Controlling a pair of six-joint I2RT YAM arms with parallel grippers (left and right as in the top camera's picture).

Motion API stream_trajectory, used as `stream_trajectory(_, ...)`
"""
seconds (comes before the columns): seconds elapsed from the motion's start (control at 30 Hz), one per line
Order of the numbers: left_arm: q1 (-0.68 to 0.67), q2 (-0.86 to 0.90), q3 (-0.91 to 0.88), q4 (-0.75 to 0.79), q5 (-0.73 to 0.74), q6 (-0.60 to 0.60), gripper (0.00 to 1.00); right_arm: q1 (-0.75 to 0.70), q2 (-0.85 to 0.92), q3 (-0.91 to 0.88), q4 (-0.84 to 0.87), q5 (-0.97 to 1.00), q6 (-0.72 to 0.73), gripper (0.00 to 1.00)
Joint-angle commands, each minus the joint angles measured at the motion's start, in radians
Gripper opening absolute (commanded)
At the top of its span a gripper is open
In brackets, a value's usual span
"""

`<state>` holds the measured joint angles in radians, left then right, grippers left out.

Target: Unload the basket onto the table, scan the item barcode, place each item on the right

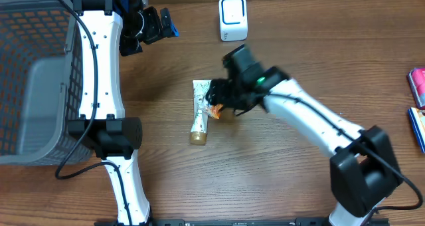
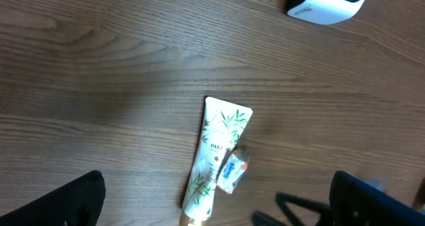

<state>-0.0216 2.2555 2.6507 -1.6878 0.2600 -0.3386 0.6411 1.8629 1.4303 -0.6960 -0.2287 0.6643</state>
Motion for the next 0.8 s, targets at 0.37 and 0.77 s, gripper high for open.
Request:
stream_trajectory(0.37,0.0,-0.011,0.007,-0.002,-0.006,-0.006,1.0,0.159,0.158,-0.005,0.114,0.341,0.282,0.54)
stream_trajectory(0.77,0.002,-0.011,0.008,-0.002,-0.006,-0.006,1.0,0.052,0.115,0.124,-0.162,0.352,0.218,0.1)
